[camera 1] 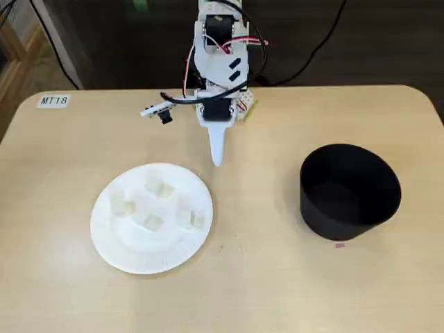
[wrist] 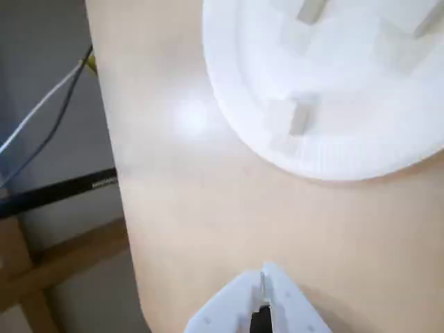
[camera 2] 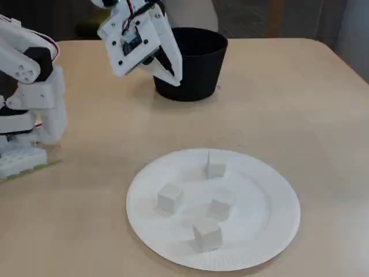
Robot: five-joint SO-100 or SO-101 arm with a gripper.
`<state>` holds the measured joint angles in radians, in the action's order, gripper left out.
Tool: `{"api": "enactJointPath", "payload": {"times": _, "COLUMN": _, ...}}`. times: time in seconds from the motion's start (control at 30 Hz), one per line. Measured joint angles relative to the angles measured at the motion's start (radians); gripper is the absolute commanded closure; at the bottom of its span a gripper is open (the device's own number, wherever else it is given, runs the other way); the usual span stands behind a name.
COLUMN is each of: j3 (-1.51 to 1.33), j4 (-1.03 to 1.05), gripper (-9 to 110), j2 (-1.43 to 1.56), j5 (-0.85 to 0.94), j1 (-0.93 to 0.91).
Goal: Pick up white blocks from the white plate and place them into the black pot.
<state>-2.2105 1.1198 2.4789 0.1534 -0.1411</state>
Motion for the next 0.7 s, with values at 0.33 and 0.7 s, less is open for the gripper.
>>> {"api": "enactJointPath", "payload": {"times": 0.33, "j3": 0.434, "j4": 0.27, "gripper": 100, "j2": -0.48, "j5": -0.034, "j1": -0.247}}
{"api": "enactJointPath", "payload": {"times": 0.7, "j3": 0.574, "j4": 0.241, "gripper": 81, "j2": -0.784, "j5": -0.015, "j1": -0.337}}
